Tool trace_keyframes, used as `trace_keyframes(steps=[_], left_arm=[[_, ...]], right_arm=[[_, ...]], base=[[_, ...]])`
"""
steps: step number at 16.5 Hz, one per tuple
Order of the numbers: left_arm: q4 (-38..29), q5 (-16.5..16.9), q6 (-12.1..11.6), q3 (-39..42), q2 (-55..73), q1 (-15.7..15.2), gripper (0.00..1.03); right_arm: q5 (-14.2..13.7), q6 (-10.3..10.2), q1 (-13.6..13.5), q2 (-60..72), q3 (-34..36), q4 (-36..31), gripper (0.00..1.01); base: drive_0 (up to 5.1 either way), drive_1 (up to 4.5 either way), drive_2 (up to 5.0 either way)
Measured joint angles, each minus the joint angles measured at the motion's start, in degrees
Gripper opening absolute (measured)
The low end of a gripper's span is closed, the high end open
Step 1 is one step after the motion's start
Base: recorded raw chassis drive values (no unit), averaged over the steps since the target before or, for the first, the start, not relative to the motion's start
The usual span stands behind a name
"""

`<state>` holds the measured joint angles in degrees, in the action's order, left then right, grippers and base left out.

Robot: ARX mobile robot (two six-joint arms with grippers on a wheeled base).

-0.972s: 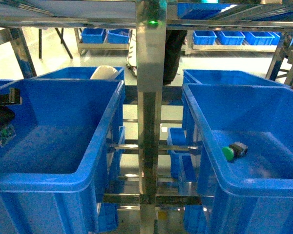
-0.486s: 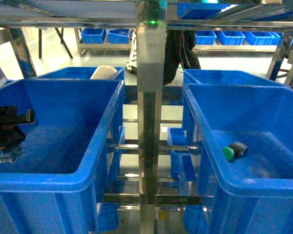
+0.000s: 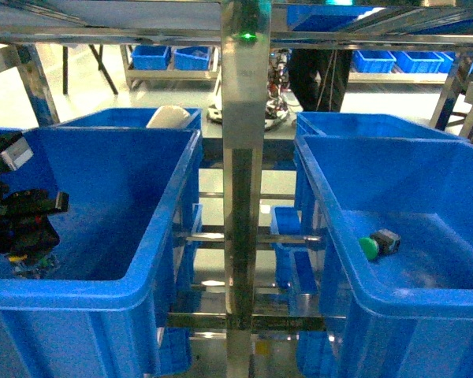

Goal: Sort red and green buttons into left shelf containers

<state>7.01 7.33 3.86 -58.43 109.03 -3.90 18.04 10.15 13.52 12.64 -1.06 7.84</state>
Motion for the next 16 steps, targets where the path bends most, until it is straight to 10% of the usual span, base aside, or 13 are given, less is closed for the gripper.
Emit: trace_keyframes(steps=[5,11,16], left_arm=[[-0.5,1.8,2.3,-0.4,-4.0,0.4,0.97],[-1.8,-2.0,4.8,11.1,-17.6,0.8,0.98],[-10.5,-13.1,7.3,25.1,-44.1,7.3,0.98]], right_arm=[[0.0,0.0,0.0,0.0,0.0,0.0,0.98],[0.0,0.0,0.0,0.0,0.0,0.0,0.98],[0.0,0.0,0.0,0.0,0.0,0.0,0.98]], base=[[0.0,0.00,0.0],[0.0,0.00,0.0],[0.0,0.00,0.0]])
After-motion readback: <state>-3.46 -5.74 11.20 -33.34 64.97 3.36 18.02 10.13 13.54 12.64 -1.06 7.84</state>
